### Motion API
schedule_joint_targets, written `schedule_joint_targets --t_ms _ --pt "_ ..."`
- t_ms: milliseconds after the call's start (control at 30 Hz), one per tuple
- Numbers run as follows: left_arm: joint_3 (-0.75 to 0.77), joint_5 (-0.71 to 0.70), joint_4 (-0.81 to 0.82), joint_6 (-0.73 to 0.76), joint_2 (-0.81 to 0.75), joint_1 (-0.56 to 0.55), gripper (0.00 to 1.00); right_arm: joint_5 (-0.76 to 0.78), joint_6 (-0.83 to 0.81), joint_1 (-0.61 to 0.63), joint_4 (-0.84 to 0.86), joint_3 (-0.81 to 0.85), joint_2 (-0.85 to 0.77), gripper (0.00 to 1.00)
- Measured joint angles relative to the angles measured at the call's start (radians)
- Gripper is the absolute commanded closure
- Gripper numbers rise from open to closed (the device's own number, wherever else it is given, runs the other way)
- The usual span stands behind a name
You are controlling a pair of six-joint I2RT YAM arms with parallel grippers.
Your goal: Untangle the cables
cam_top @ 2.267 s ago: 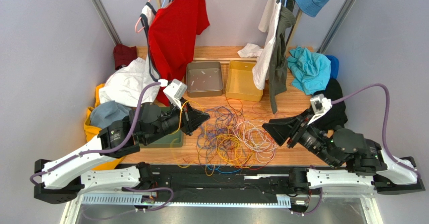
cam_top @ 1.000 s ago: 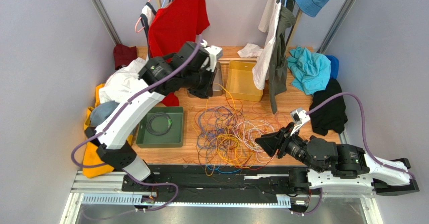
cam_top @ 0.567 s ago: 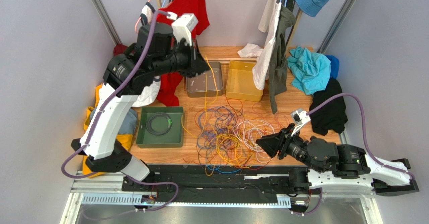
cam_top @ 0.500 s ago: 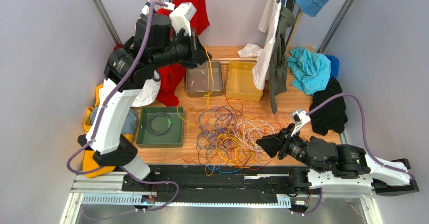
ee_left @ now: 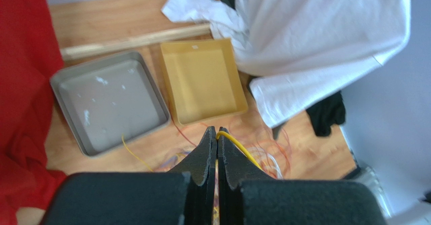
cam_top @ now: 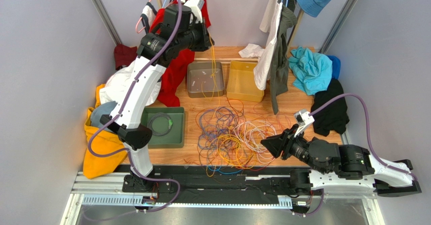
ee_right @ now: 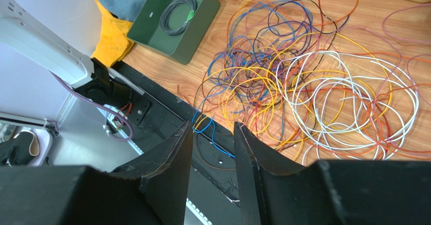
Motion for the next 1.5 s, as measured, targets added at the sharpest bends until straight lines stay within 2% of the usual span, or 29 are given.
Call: schedule_joint_targets --t_ms 133,333,500,733,1100,1267,1500 --pt "-0.054 -0.044 0.118 0.029 0.0 0.021 1.0 0.003 -0.007 0.0 0.002 0.015 0.0 0.61" --pt "-0.055 -0.088 0.291 0.069 0.005 0.051 1.0 0.003 -0.037 0.0 0.015 0.017 0.025 0.61" --pt "0.01 -0.095 0.366 0.09 0.067 0.077 1.0 0.002 -0.068 0.0 0.052 0.018 0.082 0.61" --pt "-0.009 -0.096 0.473 0.106 0.159 0.115 1.0 0.004 -0.097 0.0 0.098 0.016 0.092 0.61" --pt "-0.012 -0.105 0.636 0.111 0.309 0.151 1.0 0.026 -0.11 0.0 0.159 -0.08 0.061 0.61" --pt "-0.137 -0.109 0.736 0.099 0.311 0.166 1.0 0.035 -0.113 0.0 0.168 -0.095 0.061 0.61" --pt "-0.348 -0.131 0.762 0.1 0.305 0.168 1.0 0.037 -0.109 0.0 0.175 -0.117 0.047 0.61"
